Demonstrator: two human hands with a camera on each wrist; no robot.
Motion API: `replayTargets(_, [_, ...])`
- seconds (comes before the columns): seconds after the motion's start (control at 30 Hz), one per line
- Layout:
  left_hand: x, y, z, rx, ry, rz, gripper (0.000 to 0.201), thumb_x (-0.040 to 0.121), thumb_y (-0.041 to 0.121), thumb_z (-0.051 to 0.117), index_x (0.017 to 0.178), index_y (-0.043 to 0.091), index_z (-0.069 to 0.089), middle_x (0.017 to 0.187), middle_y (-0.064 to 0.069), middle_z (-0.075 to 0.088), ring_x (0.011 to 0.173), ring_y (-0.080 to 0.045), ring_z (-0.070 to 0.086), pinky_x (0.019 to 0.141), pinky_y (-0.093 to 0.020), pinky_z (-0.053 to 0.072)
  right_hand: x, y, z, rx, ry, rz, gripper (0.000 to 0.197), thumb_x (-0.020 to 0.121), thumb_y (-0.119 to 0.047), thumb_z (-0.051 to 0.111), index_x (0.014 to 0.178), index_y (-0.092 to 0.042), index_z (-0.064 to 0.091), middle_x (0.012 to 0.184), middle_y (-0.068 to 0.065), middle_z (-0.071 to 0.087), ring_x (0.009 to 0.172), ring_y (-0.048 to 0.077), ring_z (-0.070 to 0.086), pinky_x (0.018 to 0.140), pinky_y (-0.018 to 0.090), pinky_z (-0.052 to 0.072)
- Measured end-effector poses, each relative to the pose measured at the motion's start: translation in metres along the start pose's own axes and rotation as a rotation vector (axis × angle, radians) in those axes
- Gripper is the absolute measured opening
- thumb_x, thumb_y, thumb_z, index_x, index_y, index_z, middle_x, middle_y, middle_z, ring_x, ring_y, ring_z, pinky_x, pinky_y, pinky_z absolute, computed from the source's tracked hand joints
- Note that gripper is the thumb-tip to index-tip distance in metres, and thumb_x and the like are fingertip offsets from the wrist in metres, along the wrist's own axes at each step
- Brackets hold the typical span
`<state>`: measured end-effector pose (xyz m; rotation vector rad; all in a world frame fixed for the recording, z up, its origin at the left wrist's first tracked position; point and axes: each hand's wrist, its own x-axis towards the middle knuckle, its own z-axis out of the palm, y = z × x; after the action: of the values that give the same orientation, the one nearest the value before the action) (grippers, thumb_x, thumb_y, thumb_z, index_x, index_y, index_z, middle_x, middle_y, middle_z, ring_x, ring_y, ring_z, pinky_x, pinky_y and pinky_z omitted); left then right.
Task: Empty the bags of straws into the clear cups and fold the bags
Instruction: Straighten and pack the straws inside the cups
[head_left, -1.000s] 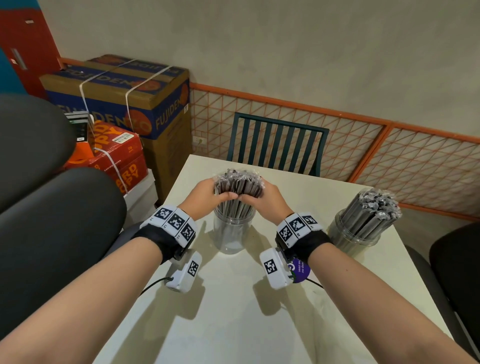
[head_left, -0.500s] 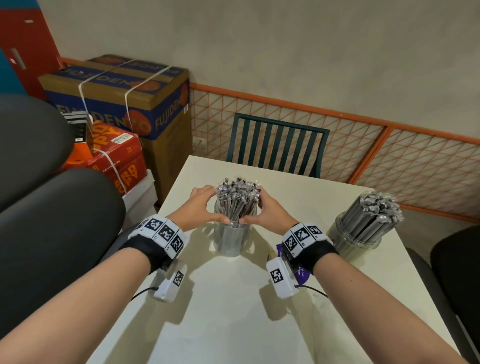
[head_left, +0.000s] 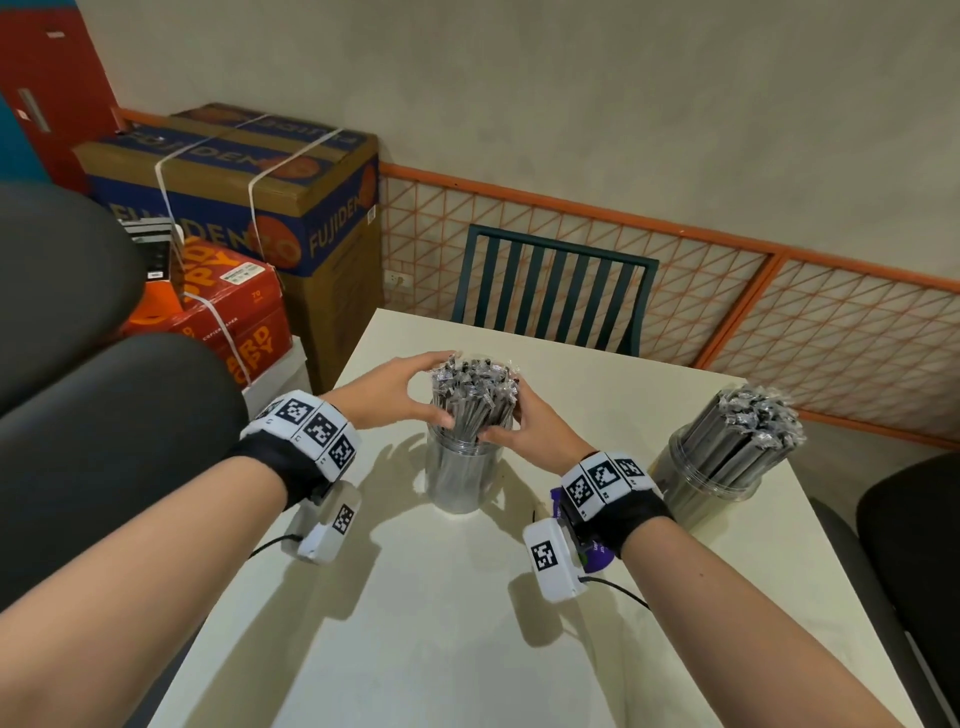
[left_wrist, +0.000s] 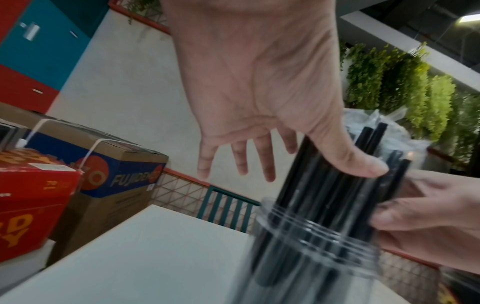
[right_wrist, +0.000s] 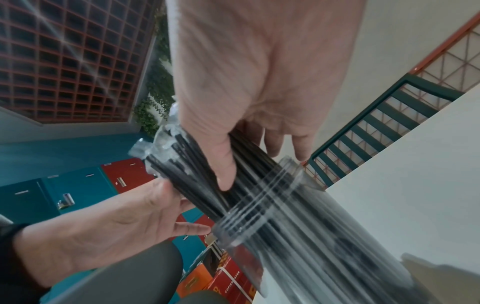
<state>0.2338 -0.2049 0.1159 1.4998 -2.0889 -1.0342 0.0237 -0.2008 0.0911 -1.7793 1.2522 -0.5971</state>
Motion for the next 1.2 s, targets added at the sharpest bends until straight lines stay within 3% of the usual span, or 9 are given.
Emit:
replayTargets(0.07, [0.003,0.006,0.013,-0.117,-0.004,-0.006,0.100,0.071,0.038,0.077,0.147,0.032,0.013,0.151,0.001,0.031,0.136,-0.014,0.032,0.112,-0.034,0.026,0.000,-0.005,0.002,-0.034,0.037,-0.017,0.073,0.084,-0.015,0.068,0.144,-0.015,0.027,0.142,0.008,0.047,0.132,0.020,0.043,0.111,0.039,0.035])
replayTargets(0.17, [0.002,0.011,0.039,-0.316,0.179,-0.032,0.118,0.051,0.059,0.077,0.144,0.039,0.006,0.137,0.004,0.044,0.129,-0.018,0.043,0.112,-0.048,0.030,-0.001,-0.012,0.010,-0.057,0.116,-0.037,0.061,0.086,-0.011,0.064,0.140,-0.014,0.034,0.136,0.010,0.052,0.126,0.023,0.049,0.104,0.035,0.042])
replayTargets(0.33, [0.004,0.011,0.064,-0.314,0.418,-0.039,0.090,0.073,0.038,0.074,0.141,0.034,0.015,0.121,0.011,0.050,0.121,-0.015,0.046,0.112,-0.050,0.028,-0.002,-0.015,0.016,-0.037,0.070,-0.077,0.071,0.081,-0.008,0.069,0.141,-0.015,0.031,0.136,0.006,0.049,0.126,0.018,0.046,0.105,0.030,0.039])
replayTargets(0.5, [0.003,0.013,0.044,-0.322,0.227,0.006,0.059,0.088,0.016,0.061,0.139,0.020,0.034,0.132,-0.003,0.053,0.115,-0.010,0.049,0.093,-0.021,0.038,0.004,-0.017,-0.001,0.014,-0.088,-0.007,0.084,0.084,-0.003,0.064,0.149,-0.018,0.014,0.146,0.006,0.040,0.133,0.017,0.039,0.113,0.038,0.034])
replayTargets(0.63, [0.004,0.015,0.024,-0.228,0.063,0.074,0.048,0.089,0.018,0.060,0.134,0.019,0.045,0.126,0.004,0.055,0.111,-0.007,0.051,0.083,-0.006,0.036,0.013,-0.023,-0.014,-0.026,-0.042,-0.012,0.081,0.081,-0.005,0.069,0.148,-0.016,0.023,0.145,0.007,0.044,0.134,0.020,0.041,0.114,0.038,0.032])
replayTargets(0.77, [0.004,0.015,0.013,-0.237,0.071,0.101,0.051,0.084,0.019,0.066,0.132,0.017,0.048,0.125,0.004,0.057,0.111,-0.007,0.052,0.088,-0.010,0.038,0.015,-0.027,-0.021,-0.002,-0.004,-0.051,0.070,0.076,-0.004,0.074,0.135,-0.012,0.037,0.137,0.009,0.046,0.128,0.020,0.045,0.110,0.040,0.037])
replayTargets(0.97, [0.004,0.003,0.026,-0.301,0.165,0.004,0.056,0.077,0.018,0.074,0.123,0.019,0.042,0.115,0.004,0.057,0.102,-0.006,0.056,0.079,-0.013,0.047,0.009,-0.017,-0.012,0.052,-0.044,0.016,0.083,0.071,-0.004,0.078,0.131,-0.016,0.022,0.133,0.008,0.043,0.128,0.024,0.045,0.107,0.037,0.039])
replayTargets(1.1, [0.009,-0.004,0.025,-0.296,0.180,-0.012,0.085,0.067,0.027,0.081,0.136,0.024,0.031,0.138,0.000,0.042,0.124,-0.014,0.043,0.104,-0.033,0.041,0.003,-0.019,-0.006,0.123,-0.058,0.058,0.111,0.072,-0.001,0.077,0.147,-0.019,-0.003,0.138,-0.003,0.032,0.133,0.014,0.033,0.112,0.034,0.029])
replayTargets(1.2, [0.011,-0.003,0.023,-0.363,0.090,0.014,0.091,0.072,0.017,0.078,0.143,0.022,0.021,0.138,0.007,0.038,0.124,-0.008,0.039,0.100,-0.018,0.036,-0.004,-0.017,-0.002,0.128,-0.051,0.065,0.108,0.079,0.001,0.070,0.150,-0.017,-0.010,0.147,0.001,0.029,0.136,0.013,0.030,0.107,0.024,0.028])
